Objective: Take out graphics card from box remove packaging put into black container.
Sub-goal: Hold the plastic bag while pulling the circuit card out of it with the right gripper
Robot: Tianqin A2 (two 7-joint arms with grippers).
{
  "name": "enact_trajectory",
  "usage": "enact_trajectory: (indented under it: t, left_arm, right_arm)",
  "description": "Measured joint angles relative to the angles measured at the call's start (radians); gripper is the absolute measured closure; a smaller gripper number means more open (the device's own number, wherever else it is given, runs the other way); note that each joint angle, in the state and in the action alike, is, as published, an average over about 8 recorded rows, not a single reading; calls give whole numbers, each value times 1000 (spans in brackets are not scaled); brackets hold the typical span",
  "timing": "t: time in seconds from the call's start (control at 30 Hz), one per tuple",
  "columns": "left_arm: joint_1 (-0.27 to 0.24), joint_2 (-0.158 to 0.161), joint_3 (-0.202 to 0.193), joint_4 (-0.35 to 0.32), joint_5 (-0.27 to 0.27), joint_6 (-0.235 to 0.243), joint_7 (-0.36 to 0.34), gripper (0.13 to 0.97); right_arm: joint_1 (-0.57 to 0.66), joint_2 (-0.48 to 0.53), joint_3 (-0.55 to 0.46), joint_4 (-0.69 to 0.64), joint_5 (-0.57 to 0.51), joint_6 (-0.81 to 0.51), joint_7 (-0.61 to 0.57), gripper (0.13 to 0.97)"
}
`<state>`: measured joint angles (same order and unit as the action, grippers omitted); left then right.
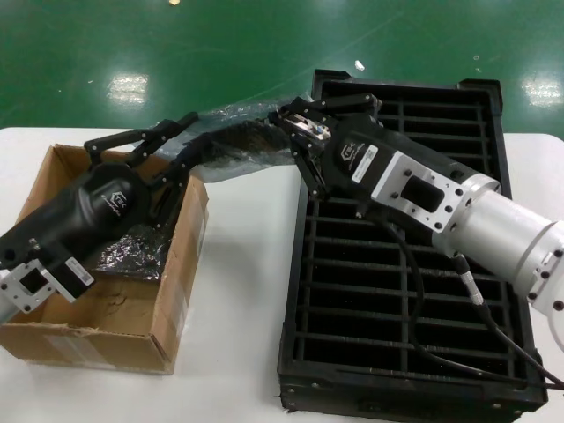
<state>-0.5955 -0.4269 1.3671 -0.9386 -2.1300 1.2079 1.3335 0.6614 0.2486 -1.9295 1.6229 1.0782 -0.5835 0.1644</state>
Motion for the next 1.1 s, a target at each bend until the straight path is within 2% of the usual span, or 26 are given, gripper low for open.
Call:
enact_trajectory:
  t: [0.27, 0.7, 1.1]
  left_arm:
    - [8, -5, -4, -13, -2, -4, -5, 910]
    - [25, -18, -4, -34, -6, -4, -36, 955]
    - [40, -24, -5, -52, -7, -8, -53, 951]
  right_arm:
    - [-17, 7, 0, 37, -29, -3, -22, 920]
    - [-8, 2, -1, 78, -175, -89, -10, 920]
    - [6, 8, 24, 109, -202, -114, -16, 920]
